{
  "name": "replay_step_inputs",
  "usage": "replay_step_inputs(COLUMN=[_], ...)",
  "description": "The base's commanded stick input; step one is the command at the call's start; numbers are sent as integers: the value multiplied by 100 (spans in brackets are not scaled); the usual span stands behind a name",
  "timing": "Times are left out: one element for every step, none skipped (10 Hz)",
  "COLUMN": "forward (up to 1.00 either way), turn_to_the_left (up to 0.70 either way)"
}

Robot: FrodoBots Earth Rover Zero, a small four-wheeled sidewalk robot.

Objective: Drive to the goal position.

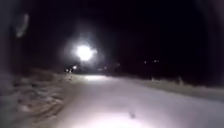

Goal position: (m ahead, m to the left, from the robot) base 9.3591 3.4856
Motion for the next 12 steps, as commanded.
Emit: replay_step_inputs(forward=[100,100,100,100,100,100,100,100,100,100,100,100], turn_to_the_left=[0,0,0,0,0,14,31,35,39,19,0,0])
